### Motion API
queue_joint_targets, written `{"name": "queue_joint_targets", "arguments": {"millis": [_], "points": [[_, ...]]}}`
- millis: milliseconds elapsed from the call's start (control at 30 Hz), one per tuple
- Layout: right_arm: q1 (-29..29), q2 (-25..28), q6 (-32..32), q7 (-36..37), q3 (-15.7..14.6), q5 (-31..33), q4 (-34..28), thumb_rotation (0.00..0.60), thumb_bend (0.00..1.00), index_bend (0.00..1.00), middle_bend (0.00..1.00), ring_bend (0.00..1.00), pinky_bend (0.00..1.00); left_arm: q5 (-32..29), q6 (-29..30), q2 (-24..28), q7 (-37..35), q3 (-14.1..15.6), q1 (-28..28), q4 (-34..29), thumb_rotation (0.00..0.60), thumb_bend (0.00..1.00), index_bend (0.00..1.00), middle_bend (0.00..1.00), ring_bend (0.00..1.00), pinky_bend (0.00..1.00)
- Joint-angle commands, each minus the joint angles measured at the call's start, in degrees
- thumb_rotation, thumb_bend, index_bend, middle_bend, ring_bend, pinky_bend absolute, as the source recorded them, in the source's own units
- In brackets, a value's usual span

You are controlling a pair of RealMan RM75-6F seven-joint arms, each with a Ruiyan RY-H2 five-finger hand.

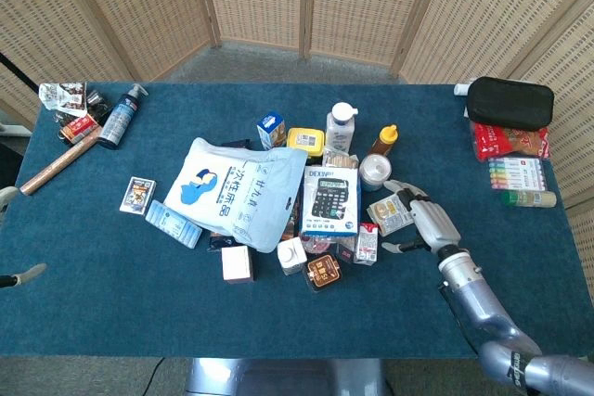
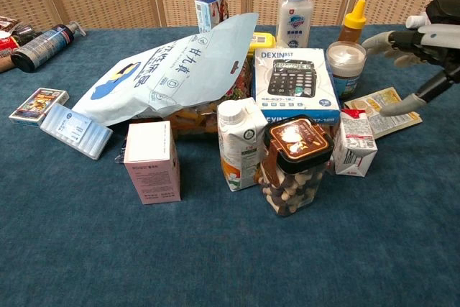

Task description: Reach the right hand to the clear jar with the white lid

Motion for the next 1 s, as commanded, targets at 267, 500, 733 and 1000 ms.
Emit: {"name": "queue_joint_targets", "arguments": {"millis": [267, 500, 733, 1000], "points": [[6.28, -6.05, -2.59, -1.92, 5.05, 10.4, 3.94, 0.6, 0.0, 0.0, 0.0, 0.0, 0.0, -0.67, -0.79, -0.17, 0.16, -0.1, -0.38, 0.14, 0.6, 0.0, 0.0, 0.0, 0.0, 0.0], [8.89, -8.2, -1.93, -5.84, 5.36, 14.2, 4.98, 0.6, 0.0, 0.0, 0.0, 0.0, 0.0, 0.13, -0.24, 0.17, -0.7, 0.18, -0.09, 0.08, 0.6, 0.0, 0.0, 0.0, 0.0, 0.0], [10.12, -8.92, -2.11, -7.54, 5.26, 17.25, 7.51, 0.6, 0.0, 0.0, 0.0, 0.0, 0.0, 0.17, -1.0, 0.24, -1.76, 0.33, -0.41, 0.8, 0.6, 0.0, 0.0, 0.0, 0.0, 0.0], [8.04, -7.0, -1.11, -5.92, 4.11, 16.01, 7.13, 0.6, 0.0, 0.0, 0.0, 0.0, 0.0, -0.12, -1.43, 0.18, -1.84, 0.25, -0.68, 1.04, 0.6, 0.0, 0.0, 0.0, 0.0, 0.0]]}}
